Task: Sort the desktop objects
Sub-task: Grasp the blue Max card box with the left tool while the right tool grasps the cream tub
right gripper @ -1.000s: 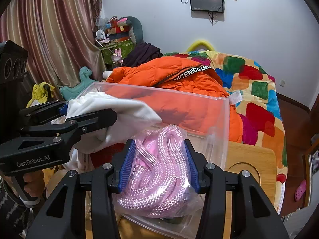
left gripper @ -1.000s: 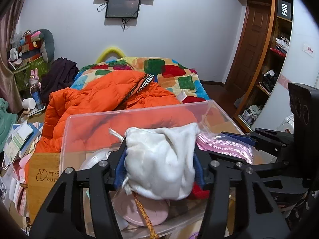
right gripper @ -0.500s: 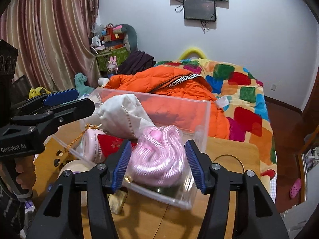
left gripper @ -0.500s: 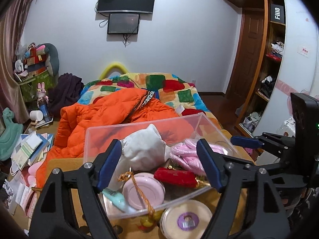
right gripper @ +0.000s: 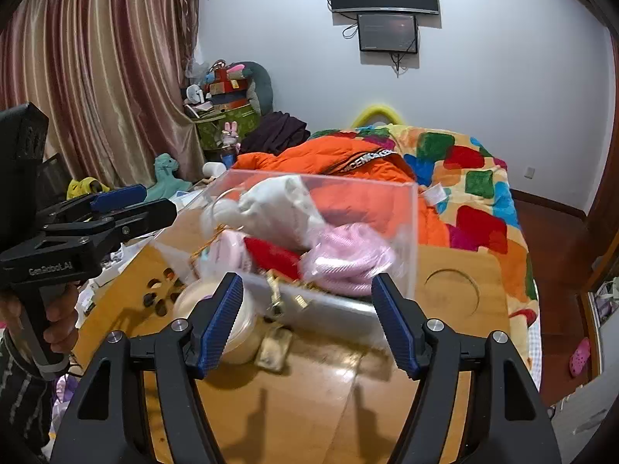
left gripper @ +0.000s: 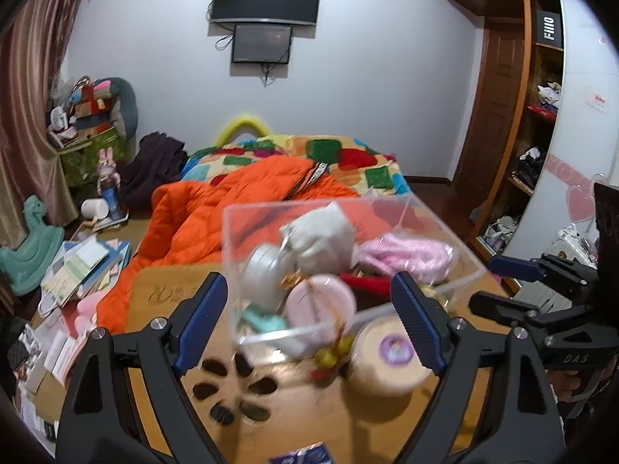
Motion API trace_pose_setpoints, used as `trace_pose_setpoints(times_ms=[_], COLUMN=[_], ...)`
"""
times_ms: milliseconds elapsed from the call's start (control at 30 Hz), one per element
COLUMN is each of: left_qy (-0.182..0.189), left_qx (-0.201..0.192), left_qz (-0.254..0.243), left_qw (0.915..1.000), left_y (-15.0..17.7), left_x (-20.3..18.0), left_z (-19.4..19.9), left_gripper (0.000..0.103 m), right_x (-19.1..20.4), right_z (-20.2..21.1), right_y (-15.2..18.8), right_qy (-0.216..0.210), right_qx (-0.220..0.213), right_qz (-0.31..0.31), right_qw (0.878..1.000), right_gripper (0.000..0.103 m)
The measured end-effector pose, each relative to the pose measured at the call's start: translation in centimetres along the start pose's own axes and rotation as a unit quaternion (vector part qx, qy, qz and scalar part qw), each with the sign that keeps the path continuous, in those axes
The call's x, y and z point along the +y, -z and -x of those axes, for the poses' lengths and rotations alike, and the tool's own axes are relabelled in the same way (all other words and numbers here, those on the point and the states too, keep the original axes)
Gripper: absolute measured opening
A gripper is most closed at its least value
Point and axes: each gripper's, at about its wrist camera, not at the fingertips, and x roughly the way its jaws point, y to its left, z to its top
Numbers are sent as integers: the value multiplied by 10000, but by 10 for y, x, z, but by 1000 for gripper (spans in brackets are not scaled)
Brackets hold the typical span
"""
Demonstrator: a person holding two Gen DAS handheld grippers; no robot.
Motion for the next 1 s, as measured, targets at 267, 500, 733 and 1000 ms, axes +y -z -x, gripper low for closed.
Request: trace_pose_setpoints(times_ms=[267, 500, 733, 1000], left_qy=[-285, -249, -246, -295], left_qx=[386, 723, 908, 937], left_qz=[101, 284, 338, 432], left_qw=[9988, 9967, 9950, 9942], left_y=[50, 93, 117, 130], left_x=[18, 18, 12, 9], left_z=[11, 14, 13, 10], left_gripper=[87, 87, 87, 84], right_x=[18, 40, 54, 62], right_z=[4, -9, -30, -58], right_y=[17, 34, 42, 41], right_qy=[98, 128, 102, 158], right_qx=[-44, 131, 359, 596], right_qz=[95, 239, 391, 617], right_qw=[9999, 9995, 9985, 9962], right_gripper=[75, 75, 75, 75])
